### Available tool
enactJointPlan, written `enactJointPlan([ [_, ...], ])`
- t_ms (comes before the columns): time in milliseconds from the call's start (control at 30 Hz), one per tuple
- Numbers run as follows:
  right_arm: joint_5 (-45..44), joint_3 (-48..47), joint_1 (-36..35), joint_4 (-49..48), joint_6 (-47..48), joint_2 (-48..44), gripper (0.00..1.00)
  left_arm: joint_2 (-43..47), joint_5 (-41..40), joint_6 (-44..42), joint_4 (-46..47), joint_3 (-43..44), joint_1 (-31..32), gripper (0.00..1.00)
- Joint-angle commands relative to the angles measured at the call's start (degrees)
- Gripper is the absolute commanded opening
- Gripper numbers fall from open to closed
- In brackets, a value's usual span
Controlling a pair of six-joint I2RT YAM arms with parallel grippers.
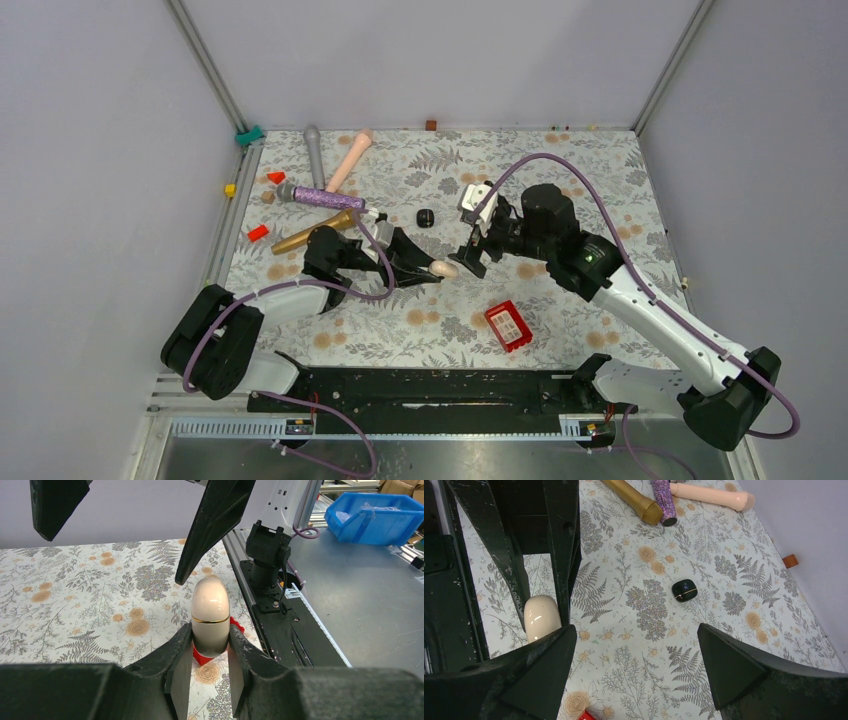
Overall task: Insert the wireless bluetooth earbuds into the charging case
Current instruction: Close the charging case, then place the charging case at the center of the board.
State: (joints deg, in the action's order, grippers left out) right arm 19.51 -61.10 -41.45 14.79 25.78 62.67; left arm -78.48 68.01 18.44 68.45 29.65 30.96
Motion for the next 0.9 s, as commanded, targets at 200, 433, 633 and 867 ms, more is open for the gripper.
enactJointPlan([
  [200, -4.75, 0.28, 0.41, -2.78, 0.55, -2.30, 0.99, 0.15, -0.82, -1.10, -1.38, 3.09, 0.24, 0.00],
  [433, -23.32, 1.17, 2.10, -8.63, 1.35, -6.32, 1.00, -0.24, -7.67, -12.26, -23.30, 7.73, 0.23, 0.00],
  [633, -29.92, 2.34, 6.82, -12.05, 0.21, -11.03, 0.99, -5.40, -16.63, -24.71, -51.51, 19.39, 0.21, 0.00],
  [867, -26.54, 2.96, 10.69, -11.81, -2.57, -12.70, 1.00, -21.83, -25.05, -30.25, -80.95, 40.56, 0.24, 0.00],
])
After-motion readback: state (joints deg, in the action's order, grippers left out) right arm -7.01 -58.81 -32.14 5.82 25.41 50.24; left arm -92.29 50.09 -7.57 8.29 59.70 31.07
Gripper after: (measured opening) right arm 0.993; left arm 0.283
